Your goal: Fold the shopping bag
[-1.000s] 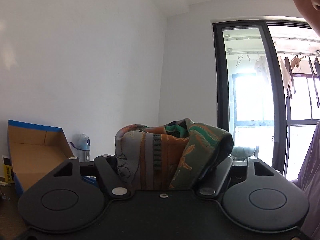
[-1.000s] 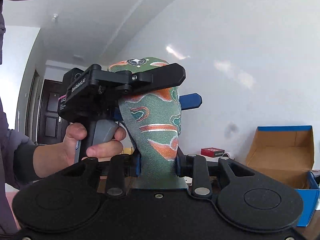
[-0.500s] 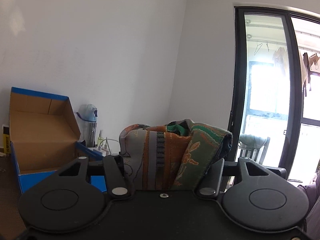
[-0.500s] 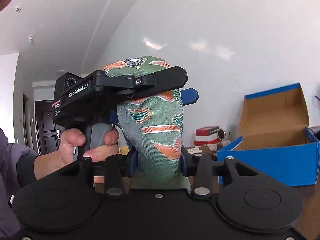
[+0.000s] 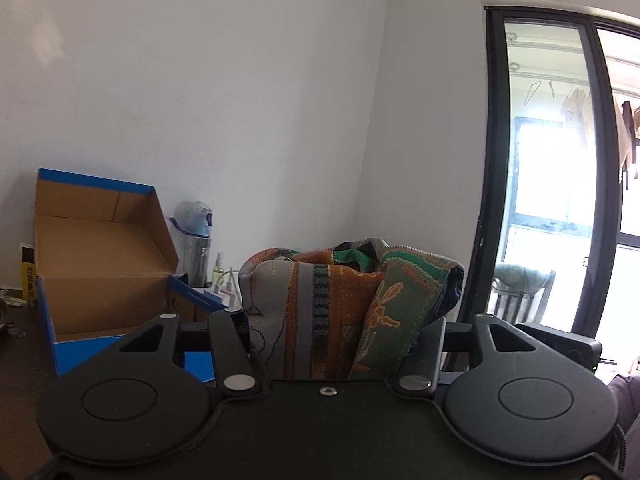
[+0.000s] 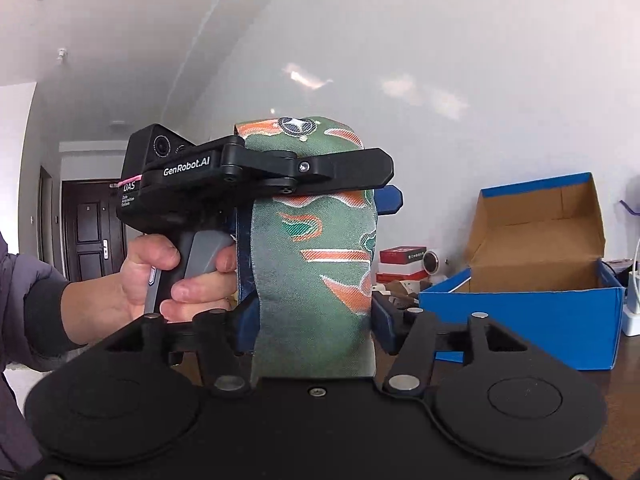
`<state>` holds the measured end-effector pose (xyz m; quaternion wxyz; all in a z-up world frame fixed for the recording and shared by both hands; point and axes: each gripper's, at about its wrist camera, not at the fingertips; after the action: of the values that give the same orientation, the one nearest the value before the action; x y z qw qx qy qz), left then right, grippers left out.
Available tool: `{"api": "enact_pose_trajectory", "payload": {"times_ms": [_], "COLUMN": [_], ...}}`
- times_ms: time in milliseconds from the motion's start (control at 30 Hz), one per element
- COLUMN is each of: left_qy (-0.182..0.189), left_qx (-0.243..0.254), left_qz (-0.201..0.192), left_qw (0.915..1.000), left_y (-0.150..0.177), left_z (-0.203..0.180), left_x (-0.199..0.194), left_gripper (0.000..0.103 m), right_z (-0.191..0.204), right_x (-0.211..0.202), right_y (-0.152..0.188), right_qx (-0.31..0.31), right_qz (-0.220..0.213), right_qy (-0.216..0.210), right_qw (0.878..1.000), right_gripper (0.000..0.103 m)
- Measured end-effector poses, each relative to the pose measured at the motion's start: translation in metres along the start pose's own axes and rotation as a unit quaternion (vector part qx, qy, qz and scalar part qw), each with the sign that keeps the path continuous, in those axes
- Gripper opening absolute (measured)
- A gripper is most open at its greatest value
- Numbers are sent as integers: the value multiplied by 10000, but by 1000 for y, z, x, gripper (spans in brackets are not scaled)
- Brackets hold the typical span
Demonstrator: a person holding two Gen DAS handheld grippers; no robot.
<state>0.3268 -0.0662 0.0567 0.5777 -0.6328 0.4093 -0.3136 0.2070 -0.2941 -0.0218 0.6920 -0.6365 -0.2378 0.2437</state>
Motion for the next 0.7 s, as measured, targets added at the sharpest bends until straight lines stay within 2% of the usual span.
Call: {"api": "enact_pose_trajectory", "payload": {"times_ms": [67,167,267,367,433,467,500,533,600,700], "left_qy": [-412,-751,-964,-1171,-1260,-1264,-1263,-1261,-1282,-1337], "left_qx": [215,303,259,494,793,903,1003,1103,1283,1483], "left_qz": [64,98,36,83,159,180,191,201,220,243], "left_qw": [9989,9967,9950,9919,9887,9877,9867,9857,9832,9796], "left_y": [4,8,8,10,13,15,16,18,21,25], "left_z": [-4,-7,-4,-8,-17,-21,-26,-30,-38,-47], "left_x": [0,1,1,2,5,6,7,8,9,10], "left_gripper": [51,51,51,51,51,51,51,51,52,52], "right_z": [-4,-13,-22,-40,-62,-66,-82,-89,-107,-121], "right_x": [0,-12,-33,-60,-66,-66,-63,-62,-54,-31], "right_y": [0,1,0,-6,-9,-8,-8,-6,-1,6], "right_qx": [-14,127,127,137,-179,-222,-280,-334,-416,-561], "right_qz": [24,169,300,451,1197,1394,1897,2122,2706,3224], "right_qy": [145,455,945,1466,2487,2657,2903,2997,3117,3028], "right_qw": [9999,9987,9950,9881,9610,9537,9375,9295,9099,8951], "right_gripper": [63,65,66,67,64,62,52,46,42,37]}}
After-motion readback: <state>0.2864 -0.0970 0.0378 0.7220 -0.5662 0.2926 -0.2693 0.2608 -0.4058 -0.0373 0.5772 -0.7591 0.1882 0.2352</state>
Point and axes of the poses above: each gripper's, at about its wrist camera, not at the fingertips, and x roughly the way its jaws point, z to its left, y to its underside, and after that the axes turned 1 degree about z, right-handed
